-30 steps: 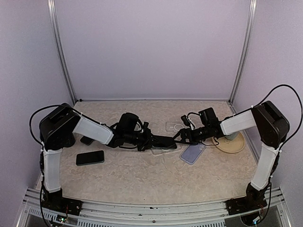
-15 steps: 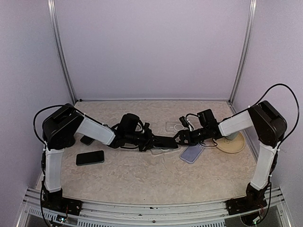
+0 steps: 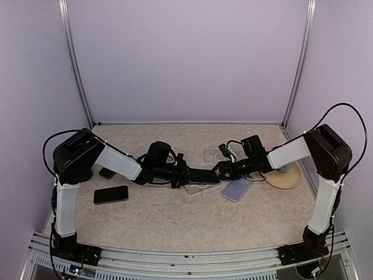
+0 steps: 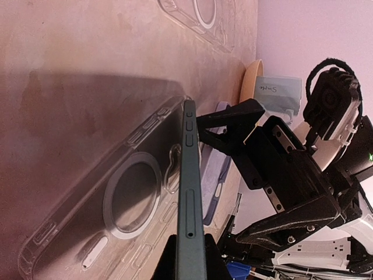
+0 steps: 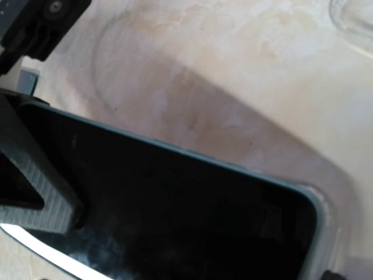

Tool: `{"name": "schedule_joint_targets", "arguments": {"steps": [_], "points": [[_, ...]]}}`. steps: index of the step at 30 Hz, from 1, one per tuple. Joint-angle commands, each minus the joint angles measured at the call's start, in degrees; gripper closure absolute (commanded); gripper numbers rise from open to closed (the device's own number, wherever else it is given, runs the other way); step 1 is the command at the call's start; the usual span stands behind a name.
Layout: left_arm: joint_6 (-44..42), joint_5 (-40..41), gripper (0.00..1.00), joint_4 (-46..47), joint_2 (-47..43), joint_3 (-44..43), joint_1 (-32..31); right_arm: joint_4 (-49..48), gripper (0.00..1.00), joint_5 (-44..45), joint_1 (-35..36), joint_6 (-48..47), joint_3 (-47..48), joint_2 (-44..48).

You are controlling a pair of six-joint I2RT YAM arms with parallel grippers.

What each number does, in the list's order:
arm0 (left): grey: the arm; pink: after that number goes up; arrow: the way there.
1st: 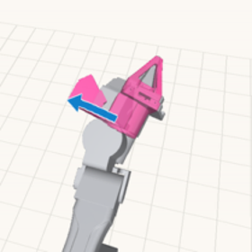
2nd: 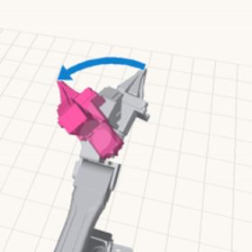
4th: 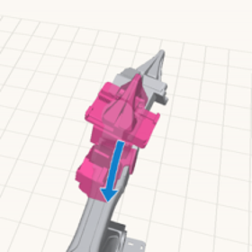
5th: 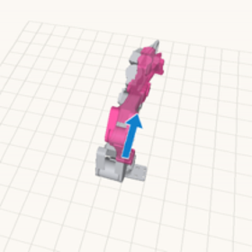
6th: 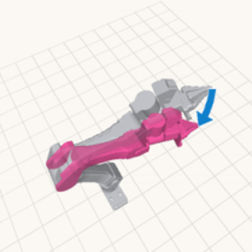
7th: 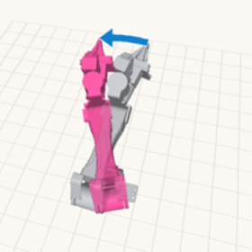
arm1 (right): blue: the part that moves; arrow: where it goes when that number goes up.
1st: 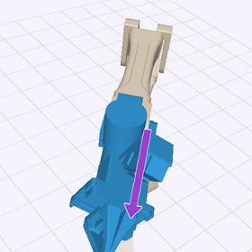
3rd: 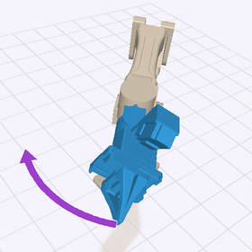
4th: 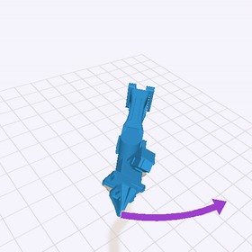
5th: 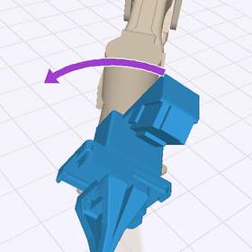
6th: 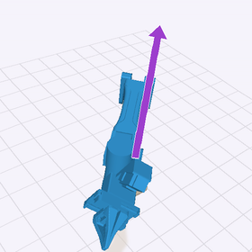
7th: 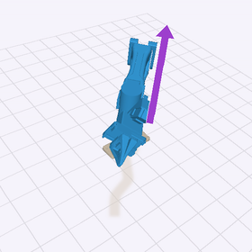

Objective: Put the phone into the phone case
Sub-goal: Install the phone on the phone case.

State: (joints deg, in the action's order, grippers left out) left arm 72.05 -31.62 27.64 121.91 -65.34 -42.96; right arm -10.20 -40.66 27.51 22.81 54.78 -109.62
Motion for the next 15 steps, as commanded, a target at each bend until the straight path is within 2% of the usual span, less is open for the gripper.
{"name": "schedule_joint_targets", "arguments": {"steps": [1, 15], "points": [[2.95, 1.75, 1.00, 3.57, -0.51, 2.11, 0.57, 1.31, 0.00, -0.23, 1.49, 0.64, 0.02, -1.32], [10.00, 5.06, 1.00, 6.94, -1.03, 5.57, -0.26, 1.84, 0.00, 0.41, 2.66, 0.40, -0.15, -0.83]]}}
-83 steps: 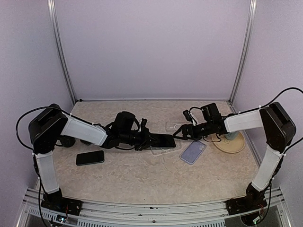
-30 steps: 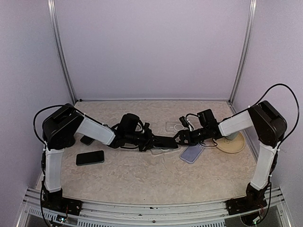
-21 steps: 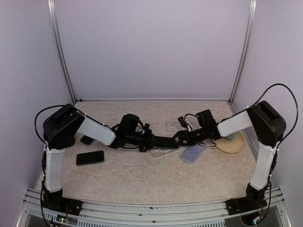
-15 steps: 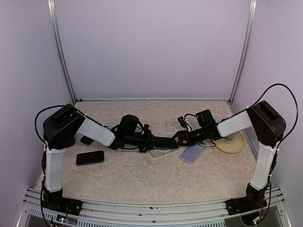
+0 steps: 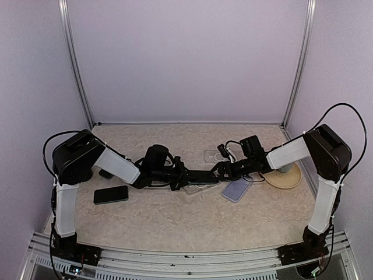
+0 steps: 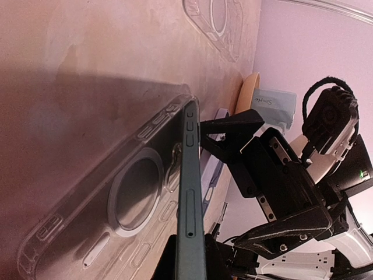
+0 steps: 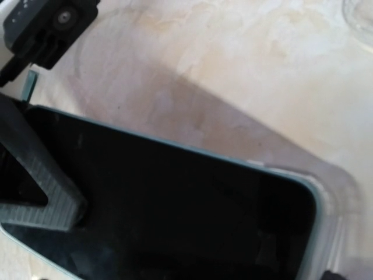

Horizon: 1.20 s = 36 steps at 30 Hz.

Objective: Put the phone into the phone case
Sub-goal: Install the phone on the phone case.

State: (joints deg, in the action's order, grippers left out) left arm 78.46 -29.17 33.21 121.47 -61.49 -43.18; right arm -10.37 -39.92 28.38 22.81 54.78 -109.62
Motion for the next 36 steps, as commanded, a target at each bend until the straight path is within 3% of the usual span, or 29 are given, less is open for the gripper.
{"name": "schedule_joint_targets", "arguments": {"steps": [1, 19, 36], "points": [[4.11, 2.69, 1.00, 1.50, -0.42, 1.99, -0.10, 2.09, 0.00, -0.27, 1.94, 0.36, -0.18, -0.76], [8.42, 0.61, 1.00, 9.50, 3.37, 4.62, -0.35, 3.15, 0.00, -0.16, 4.84, -0.44, 0.56, -1.15], [-0.42, 0.51, 1.00, 3.73, 5.33, 2.74, -0.21, 4.71, 0.00, -1.54, 6.52, -1.26, 2.82, -2.77]]}}
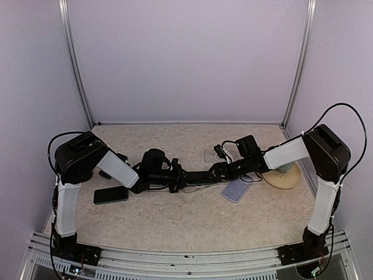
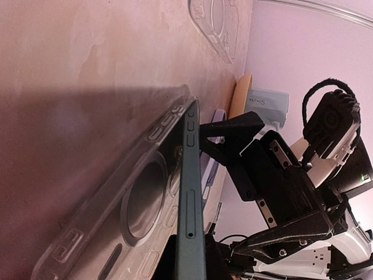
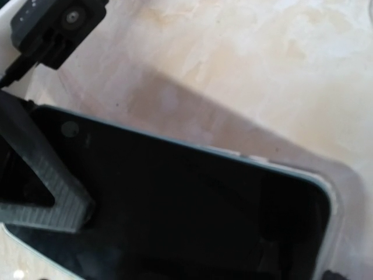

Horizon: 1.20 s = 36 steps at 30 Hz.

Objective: Put the phone into the phone case
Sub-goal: Install the phone on the phone case.

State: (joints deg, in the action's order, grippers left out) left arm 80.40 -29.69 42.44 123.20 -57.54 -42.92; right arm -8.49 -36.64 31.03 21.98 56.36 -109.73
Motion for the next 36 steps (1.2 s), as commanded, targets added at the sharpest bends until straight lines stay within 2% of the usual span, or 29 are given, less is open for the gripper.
{"name": "schedule_joint_targets", "arguments": {"steps": [1, 22, 36], "points": [[-2.44, 0.78, 1.00, -5.43, 3.83, -1.32, -0.50, 2.90, 0.00, -4.90, 3.99, -0.51, 1.47, -2.82], [-2.15, -2.83, 1.00, -3.84, 7.49, -3.39, -0.19, 3.96, 0.00, -7.54, 6.20, -2.31, 4.63, -4.33], [-3.74, -3.12, 1.00, 2.35, 3.16, 0.98, 1.94, 7.18, 0.00, -4.90, 5.29, -4.05, 4.45, -0.81]]}}
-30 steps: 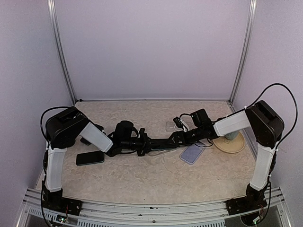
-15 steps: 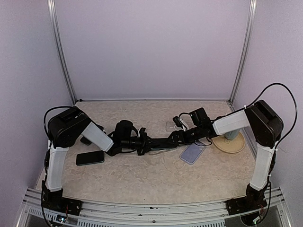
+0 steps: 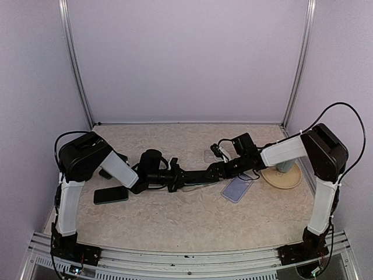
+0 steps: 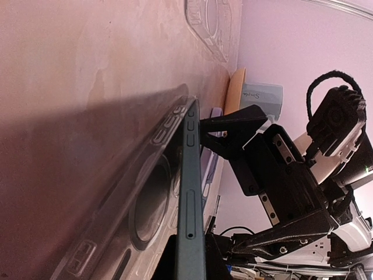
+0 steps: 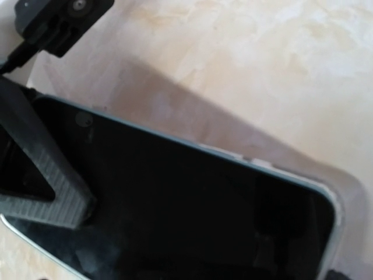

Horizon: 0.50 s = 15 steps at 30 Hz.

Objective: Put the phone into the phone case
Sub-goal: Install the phone on the phone case.

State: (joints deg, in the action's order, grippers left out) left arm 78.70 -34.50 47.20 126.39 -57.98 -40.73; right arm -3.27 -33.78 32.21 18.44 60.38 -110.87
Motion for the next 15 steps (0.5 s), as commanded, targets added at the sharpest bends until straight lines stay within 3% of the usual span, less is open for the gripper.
{"name": "schedule_joint_targets", "arguments": {"steps": [1, 15], "points": [[-2.40, 1.64, 1.00, -2.19, -0.29, 1.50, -0.23, 1.73, 0.00, -8.06, 3.67, -0.12, 0.25, 0.59], [-4.43, 0.60, 1.00, 3.14, -3.88, 3.61, 0.13, 1.30, 0.00, -10.05, -2.18, 2.74, -2.26, 6.16]]}}
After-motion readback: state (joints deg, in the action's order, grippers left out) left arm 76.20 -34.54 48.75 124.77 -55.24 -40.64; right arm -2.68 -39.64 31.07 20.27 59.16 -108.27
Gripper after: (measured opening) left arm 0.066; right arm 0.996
